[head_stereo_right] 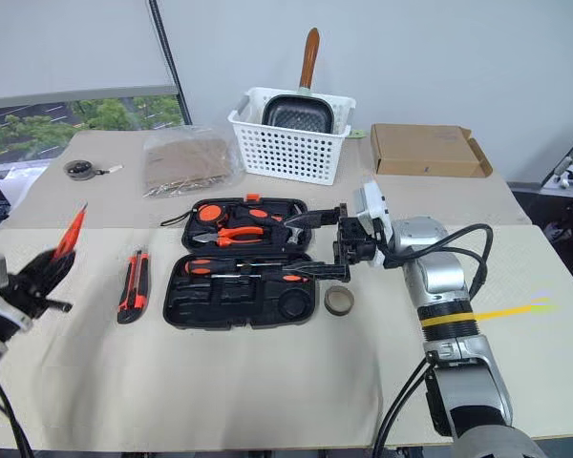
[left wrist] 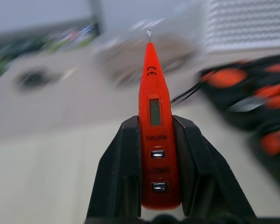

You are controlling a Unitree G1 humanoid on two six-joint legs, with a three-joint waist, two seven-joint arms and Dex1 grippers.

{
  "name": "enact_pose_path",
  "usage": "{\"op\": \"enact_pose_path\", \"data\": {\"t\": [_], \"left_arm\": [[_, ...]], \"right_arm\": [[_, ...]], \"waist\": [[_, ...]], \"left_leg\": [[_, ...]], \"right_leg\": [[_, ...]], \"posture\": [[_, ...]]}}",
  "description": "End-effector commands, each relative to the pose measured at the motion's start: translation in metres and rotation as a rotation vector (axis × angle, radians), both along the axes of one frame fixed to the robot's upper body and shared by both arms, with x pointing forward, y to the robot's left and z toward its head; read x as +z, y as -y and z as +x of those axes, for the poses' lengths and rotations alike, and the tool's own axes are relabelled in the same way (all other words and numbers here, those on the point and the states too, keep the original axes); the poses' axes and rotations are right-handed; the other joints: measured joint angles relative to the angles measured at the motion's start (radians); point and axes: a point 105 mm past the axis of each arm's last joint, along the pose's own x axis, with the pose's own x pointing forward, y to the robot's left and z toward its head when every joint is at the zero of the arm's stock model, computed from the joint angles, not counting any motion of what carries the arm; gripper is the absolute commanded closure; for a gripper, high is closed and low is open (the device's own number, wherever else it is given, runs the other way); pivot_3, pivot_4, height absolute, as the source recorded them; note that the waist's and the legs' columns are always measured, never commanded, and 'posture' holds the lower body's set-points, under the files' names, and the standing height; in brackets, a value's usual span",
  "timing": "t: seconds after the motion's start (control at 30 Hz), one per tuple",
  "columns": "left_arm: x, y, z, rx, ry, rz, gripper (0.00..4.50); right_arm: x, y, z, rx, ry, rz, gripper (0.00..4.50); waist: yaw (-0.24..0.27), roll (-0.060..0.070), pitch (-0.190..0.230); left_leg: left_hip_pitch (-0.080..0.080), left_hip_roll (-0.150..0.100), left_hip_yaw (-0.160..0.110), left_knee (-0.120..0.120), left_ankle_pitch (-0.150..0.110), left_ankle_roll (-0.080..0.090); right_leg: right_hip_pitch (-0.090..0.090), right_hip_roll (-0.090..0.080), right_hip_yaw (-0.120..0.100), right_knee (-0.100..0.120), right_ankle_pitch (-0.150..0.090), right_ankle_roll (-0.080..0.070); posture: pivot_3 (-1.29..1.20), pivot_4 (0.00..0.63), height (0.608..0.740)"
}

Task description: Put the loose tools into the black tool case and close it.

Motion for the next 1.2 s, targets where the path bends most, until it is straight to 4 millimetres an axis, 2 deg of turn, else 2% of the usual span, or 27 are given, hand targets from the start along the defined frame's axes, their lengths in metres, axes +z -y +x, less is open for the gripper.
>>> {"op": "enact_pose_path", "data": {"t": [0.03, 0.13, 0.3, 0.4, 0.5, 0.7, 1.0, 1.2], "left_arm": [[0.002, 0.043, -0.004, -0.315, -0.02, 0.071, 4.0], [-0.011, 0.058, -0.003, -0.527, -0.095, 0.201, 4.0], [-0.037, 0.061, 0.007, -0.737, -0.209, 0.462, 4.0], [-0.043, 0.067, 0.018, -0.843, -0.238, 0.585, 4.0], [-0.043, 0.075, 0.027, -0.902, -0.238, 0.634, 4.0], [-0.044, 0.087, 0.042, -0.927, -0.222, 0.661, 4.0], [-0.049, 0.081, 0.051, -0.85, -0.265, 0.658, 4.0], [-0.054, 0.077, 0.046, -0.861, -0.311, 0.668, 4.0]], "right_arm": [[0.015, 0.012, -0.005, -0.023, 0.062, 0.032, 0.0], [0.012, 0.019, -0.009, -0.048, 0.056, 0.023, 0.0], [0.008, 0.023, -0.013, -0.072, 0.057, 0.011, 0.0], [0.008, 0.024, -0.014, -0.093, 0.065, 0.011, 0.0], [0.009, 0.026, -0.015, -0.107, 0.07, 0.012, 0.0], [0.01, 0.027, -0.017, -0.128, 0.077, 0.014, 0.0], [0.008, 0.026, -0.018, -0.135, 0.082, 0.013, 0.0], [0.01, 0.024, -0.017, -0.13, 0.088, 0.013, 0.0]], "waist": [[-0.004, 0.0, 0.0], [-0.007, 0.0, 0.0], [-0.004, 0.001, 0.0], [-0.002, 0.001, 0.0], [-0.001, 0.001, 0.0], [-0.003, 0.001, 0.0], [-0.007, 0.001, 0.0], [-0.005, 0.001, 0.0]], "left_leg": [[0.0, 0.0, 0.001, 0.0, 0.0, 0.0], [0.0, 0.001, 0.002, 0.0, 0.003, 0.005], [0.001, 0.004, 0.003, -0.002, 0.003, 0.004], [0.001, 0.009, 0.005, 0.0, 0.001, 0.009], [0.001, 0.012, 0.006, 0.001, 0.001, 0.009], [0.001, 0.012, 0.008, 0.001, 0.0, 0.01], [0.002, 0.013, 0.012, 0.001, 0.0, 0.011], [0.002, 0.013, 0.012, 0.002, 0.0, 0.011]], "right_leg": [[0.0, 0.0, 0.0, 0.0, 0.0, 0.0], [0.0, 0.005, 0.0, -0.001, 0.0, 0.001], [-0.001, 0.009, 0.0, 0.0, -0.006, 0.006], [-0.001, 0.012, 0.0, 0.0, -0.006, 0.006], [-0.001, 0.014, 0.0, 0.0, -0.006, 0.005], [-0.001, 0.015, 0.0, 0.0, -0.005, 0.004], [-0.002, 0.014, 0.002, 0.001, -0.005, 0.005], [-0.002, 0.015, 0.002, 0.002, -0.005, 0.005]], "posture": [[0.0, 0.15, 0.7], [0.0, 0.15, 0.7], [0.0, 0.15, 0.7], [0.0, 0.15, 0.7], [0.0, 0.15, 0.7], [0.0, 0.15, 0.7], [0.0, 0.15, 0.7], [0.0, 0.15, 0.7]]}}
